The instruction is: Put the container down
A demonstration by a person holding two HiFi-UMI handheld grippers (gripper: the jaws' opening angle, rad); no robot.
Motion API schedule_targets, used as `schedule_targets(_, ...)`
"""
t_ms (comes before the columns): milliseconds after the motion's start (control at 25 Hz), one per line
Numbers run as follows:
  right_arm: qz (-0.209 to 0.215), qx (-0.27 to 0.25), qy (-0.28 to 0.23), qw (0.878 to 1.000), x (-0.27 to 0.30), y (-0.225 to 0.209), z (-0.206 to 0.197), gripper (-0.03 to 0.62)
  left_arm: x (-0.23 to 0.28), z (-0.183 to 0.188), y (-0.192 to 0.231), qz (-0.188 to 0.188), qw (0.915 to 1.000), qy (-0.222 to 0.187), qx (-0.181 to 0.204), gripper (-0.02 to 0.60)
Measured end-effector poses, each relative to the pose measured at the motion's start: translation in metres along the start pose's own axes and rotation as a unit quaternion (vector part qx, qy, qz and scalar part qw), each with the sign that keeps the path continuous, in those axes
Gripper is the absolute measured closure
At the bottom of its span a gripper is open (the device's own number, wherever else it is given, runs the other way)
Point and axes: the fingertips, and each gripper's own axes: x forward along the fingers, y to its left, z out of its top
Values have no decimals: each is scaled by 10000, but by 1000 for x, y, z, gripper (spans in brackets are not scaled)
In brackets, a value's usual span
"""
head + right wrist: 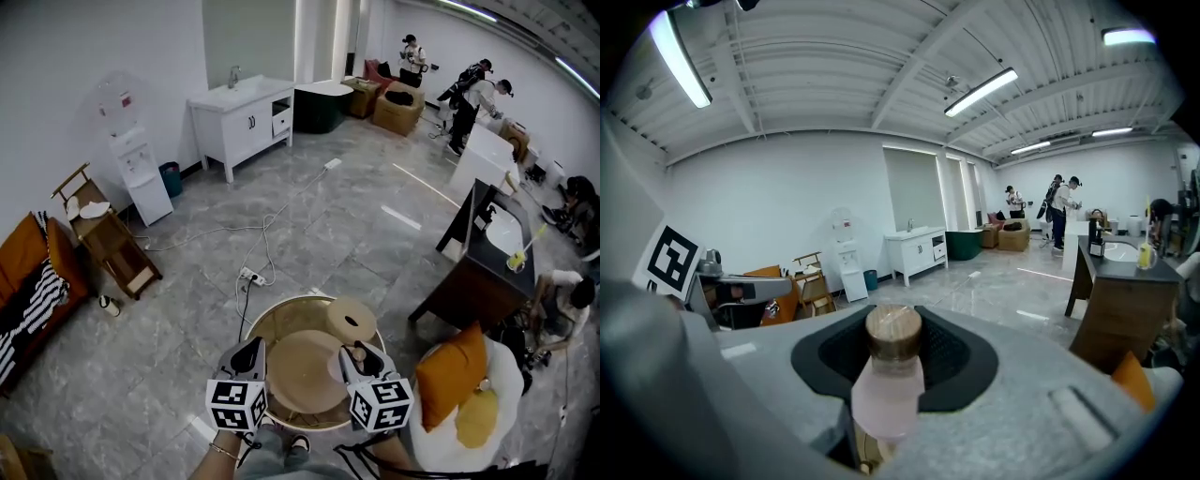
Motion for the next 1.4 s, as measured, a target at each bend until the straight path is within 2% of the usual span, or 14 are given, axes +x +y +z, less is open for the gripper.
schedule_targets(560, 0, 99, 155, 9998, 65, -1, -14, 465, 37, -31, 58, 125, 9991, 344, -219, 586)
schedule_targets(960, -1, 222, 489, 9986, 106, -4, -64, 465, 57, -93, 90, 258, 9962, 688, -477, 586)
schedule_targets(1400, 33, 313, 845, 9959, 145, 5, -148, 465, 91, -178, 124, 271, 9934, 880, -690, 586)
